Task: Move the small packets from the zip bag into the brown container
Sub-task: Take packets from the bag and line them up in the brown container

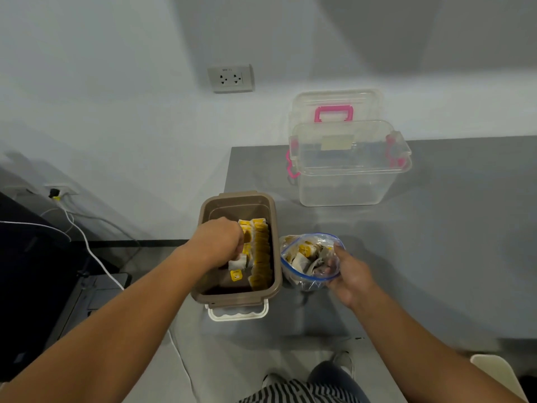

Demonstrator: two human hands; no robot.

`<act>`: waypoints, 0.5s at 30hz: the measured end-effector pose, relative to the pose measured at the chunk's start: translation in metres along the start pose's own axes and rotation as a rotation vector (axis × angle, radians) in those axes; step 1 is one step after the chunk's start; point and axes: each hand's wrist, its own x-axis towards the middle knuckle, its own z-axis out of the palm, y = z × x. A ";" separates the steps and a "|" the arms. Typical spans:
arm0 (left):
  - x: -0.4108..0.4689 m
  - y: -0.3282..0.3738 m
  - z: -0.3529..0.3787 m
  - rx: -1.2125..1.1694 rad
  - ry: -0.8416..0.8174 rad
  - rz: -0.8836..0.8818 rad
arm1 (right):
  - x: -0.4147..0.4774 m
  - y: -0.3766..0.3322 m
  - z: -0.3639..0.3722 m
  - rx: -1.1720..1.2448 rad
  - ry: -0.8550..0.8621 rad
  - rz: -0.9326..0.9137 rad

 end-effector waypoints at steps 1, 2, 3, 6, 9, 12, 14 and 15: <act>0.002 0.002 0.002 -0.011 -0.021 0.004 | -0.001 0.000 0.000 -0.002 -0.003 0.002; 0.004 0.003 0.004 -0.020 -0.043 0.004 | -0.001 0.000 0.000 -0.003 -0.006 0.003; 0.006 0.005 0.006 -0.028 -0.062 -0.001 | -0.002 0.000 0.000 -0.003 -0.009 0.004; 0.011 0.007 0.013 -0.036 -0.083 -0.021 | -0.002 0.002 -0.001 0.006 -0.011 0.004; 0.015 0.010 0.018 -0.035 -0.087 -0.040 | -0.003 0.002 -0.001 0.004 -0.013 0.006; 0.018 0.012 0.021 -0.022 -0.092 -0.064 | -0.003 0.002 -0.002 0.007 -0.010 0.011; 0.020 0.012 0.023 -0.006 -0.089 -0.087 | -0.003 0.001 -0.001 0.010 -0.008 0.013; 0.020 0.013 0.024 0.004 -0.085 -0.101 | -0.004 0.001 -0.001 0.011 -0.011 0.014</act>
